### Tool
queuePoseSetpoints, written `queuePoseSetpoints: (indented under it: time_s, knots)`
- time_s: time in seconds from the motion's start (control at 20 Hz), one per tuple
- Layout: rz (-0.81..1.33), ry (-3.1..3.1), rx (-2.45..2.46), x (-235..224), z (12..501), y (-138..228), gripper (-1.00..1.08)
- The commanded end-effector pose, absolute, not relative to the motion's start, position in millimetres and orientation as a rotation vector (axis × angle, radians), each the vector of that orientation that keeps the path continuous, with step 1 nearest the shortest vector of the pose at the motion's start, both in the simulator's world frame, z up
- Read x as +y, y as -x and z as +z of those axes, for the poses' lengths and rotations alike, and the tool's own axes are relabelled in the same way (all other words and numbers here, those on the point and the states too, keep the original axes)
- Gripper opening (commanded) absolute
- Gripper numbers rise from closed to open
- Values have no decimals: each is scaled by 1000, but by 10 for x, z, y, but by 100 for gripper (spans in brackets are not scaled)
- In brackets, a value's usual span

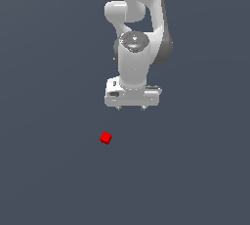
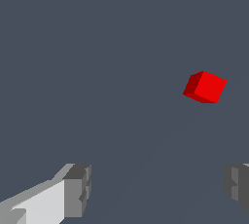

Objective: Pick up the red cube and move it to a goal position.

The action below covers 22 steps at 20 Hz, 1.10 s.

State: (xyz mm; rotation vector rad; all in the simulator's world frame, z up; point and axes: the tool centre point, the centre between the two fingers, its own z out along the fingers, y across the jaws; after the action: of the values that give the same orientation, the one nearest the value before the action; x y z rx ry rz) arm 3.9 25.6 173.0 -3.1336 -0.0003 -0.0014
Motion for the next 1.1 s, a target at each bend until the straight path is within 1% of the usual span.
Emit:
queuePoseSetpoints:
  time_s: [0.0,0.25,0.5,0.75,1.05]
  knots:
    - [-1,3134,0,256,1730,-39,100]
    - [-1,3134,23,221,1674,-69,100]
    - [-1,3135,91,110,1507,-158,100]
    - [-1,3132,206,-82,1231,-296,100]
    - [-1,3116,395,-420,782,-493,100]
